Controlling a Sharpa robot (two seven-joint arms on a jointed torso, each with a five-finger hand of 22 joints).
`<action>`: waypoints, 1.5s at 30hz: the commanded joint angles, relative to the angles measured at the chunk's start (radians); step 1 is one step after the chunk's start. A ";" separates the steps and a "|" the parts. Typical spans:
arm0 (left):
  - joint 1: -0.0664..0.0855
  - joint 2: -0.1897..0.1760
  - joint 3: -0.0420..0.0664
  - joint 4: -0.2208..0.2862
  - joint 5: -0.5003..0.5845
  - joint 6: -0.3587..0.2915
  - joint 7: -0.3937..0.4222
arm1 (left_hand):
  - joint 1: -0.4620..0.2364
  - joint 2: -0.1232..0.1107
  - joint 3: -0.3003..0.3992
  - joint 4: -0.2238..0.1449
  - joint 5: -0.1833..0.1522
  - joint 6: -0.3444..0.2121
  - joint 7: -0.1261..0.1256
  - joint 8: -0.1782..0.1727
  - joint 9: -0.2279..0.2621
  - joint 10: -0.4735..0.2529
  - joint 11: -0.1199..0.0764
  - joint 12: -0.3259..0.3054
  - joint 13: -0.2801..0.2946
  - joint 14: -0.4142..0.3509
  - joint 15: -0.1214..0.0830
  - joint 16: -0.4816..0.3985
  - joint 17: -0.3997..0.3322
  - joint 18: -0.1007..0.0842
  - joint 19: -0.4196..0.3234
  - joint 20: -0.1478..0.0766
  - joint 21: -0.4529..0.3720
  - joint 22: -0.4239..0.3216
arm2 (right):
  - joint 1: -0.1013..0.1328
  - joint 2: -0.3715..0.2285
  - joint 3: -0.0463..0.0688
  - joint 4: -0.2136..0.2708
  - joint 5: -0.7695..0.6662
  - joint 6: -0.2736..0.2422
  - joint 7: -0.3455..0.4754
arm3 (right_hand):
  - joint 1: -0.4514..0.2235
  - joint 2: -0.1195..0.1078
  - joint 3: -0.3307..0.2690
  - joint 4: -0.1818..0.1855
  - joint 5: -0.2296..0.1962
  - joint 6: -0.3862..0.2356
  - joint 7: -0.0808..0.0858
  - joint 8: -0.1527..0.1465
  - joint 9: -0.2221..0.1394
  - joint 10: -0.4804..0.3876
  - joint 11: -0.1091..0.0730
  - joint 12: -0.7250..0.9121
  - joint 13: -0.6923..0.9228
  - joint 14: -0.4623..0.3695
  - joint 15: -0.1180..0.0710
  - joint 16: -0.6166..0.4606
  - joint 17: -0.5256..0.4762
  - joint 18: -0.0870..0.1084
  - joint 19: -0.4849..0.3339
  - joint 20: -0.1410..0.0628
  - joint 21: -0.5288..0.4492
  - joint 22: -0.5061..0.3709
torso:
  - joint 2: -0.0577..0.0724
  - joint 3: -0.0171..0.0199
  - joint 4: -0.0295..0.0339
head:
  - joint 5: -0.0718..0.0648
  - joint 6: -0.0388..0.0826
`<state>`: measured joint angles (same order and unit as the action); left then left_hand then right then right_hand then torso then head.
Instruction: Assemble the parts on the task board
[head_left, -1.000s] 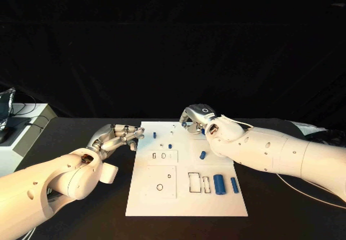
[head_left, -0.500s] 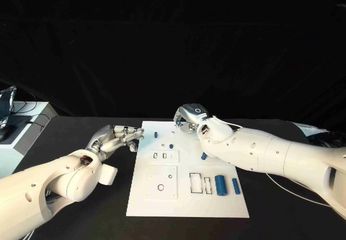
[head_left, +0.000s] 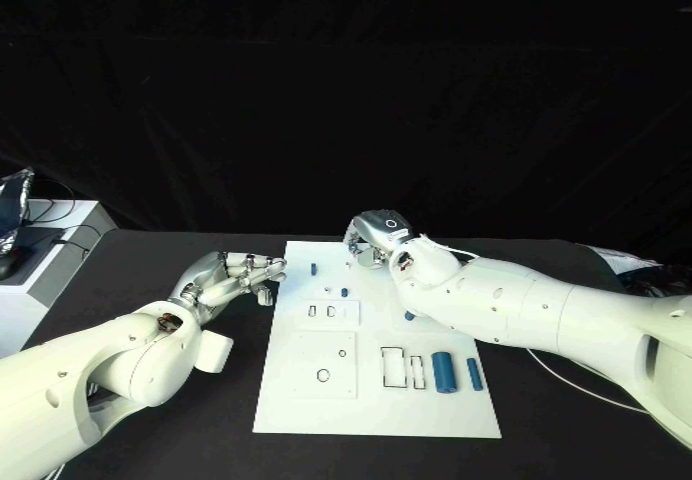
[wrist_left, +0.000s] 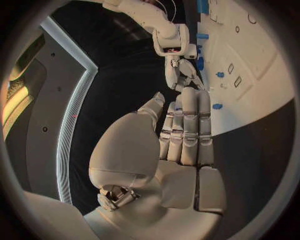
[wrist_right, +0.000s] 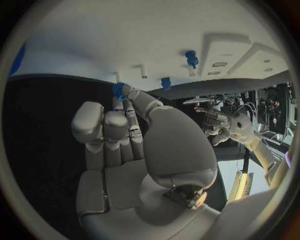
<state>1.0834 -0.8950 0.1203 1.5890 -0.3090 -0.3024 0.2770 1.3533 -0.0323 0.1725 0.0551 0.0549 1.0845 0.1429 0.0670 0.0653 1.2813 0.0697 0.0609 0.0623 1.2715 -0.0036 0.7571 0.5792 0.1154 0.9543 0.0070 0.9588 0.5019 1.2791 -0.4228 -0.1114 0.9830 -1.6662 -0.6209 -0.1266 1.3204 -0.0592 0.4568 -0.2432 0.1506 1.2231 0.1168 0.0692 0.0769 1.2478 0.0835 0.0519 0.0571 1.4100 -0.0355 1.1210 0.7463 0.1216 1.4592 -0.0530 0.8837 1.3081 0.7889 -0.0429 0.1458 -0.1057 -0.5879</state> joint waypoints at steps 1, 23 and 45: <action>0.001 0.000 0.001 0.004 0.002 0.016 0.005 | -0.003 0.003 0.002 0.002 0.001 -0.006 0.001 -0.003 -0.001 -0.008 0.001 0.001 0.000 -0.008 0.001 0.003 -0.001 0.009 -0.006 0.001 0.004 0.001 | -0.001 0.005 0.000 -0.010 -0.015 0.009 0.001 | 0.027 0.033 0.000 -0.003 0.005 0.005 0.000 -0.004 0.001 0.065 -0.035 0.011 0.006 0.007 -0.001 -0.004 -0.001 0.020 0.036 0.000 -0.002 0.044 | 0.003 -0.0004 0.0018 | -0.001 0.002; 0.001 0.004 0.002 -0.002 0.003 0.018 0.003 | -0.004 0.003 0.002 0.002 0.001 -0.009 0.003 -0.003 -0.001 -0.011 0.002 0.001 0.000 -0.009 0.002 0.006 -0.005 0.009 -0.007 0.002 0.006 0.001 | -0.001 0.018 0.000 -0.034 -0.008 0.069 0.012 | 0.024 0.030 -0.008 0.001 0.020 0.000 0.001 -0.004 0.001 0.061 -0.034 0.007 0.005 0.006 -0.002 -0.005 -0.003 0.020 0.057 0.001 -0.069 0.098 | 0.011 -0.0046 0.0072 | -0.002 -0.004; 0.001 0.002 0.002 -0.012 0.009 0.021 0.003 | -0.002 0.003 0.003 0.001 0.001 -0.008 0.002 -0.003 0.000 -0.011 0.002 0.001 0.000 -0.010 0.002 0.007 -0.006 0.010 -0.007 0.002 0.006 0.000 | -0.002 -0.005 0.000 -0.006 -0.029 0.051 -0.010 | 0.024 0.028 -0.007 0.000 0.032 0.002 0.000 -0.004 0.001 0.063 -0.034 0.007 0.005 0.006 -0.002 -0.004 -0.001 0.020 0.059 0.001 -0.071 0.099 | 0.017 -0.0049 0.0117 | -0.002 -0.002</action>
<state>1.0836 -0.8944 0.1217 1.5760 -0.3066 -0.2994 0.2757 1.3533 -0.0323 0.1726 0.0551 0.0549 1.0808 0.1466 0.0670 0.0653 1.2777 0.0733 0.0609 0.0623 1.2665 -0.0015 0.7571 0.5740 0.1151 0.9543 0.0071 0.9606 0.5017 1.2852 -0.4219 -0.1065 0.9833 -1.6799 -0.6049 -0.1134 1.3205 -0.0592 0.4483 -0.2427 0.1799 1.2230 0.1168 0.0692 0.0765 1.2477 0.0836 0.0519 0.0568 1.4100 -0.0354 1.1211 0.7446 0.1218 1.4596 -0.0533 0.8160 1.3075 0.8050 -0.0480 0.1569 -0.1076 -0.5899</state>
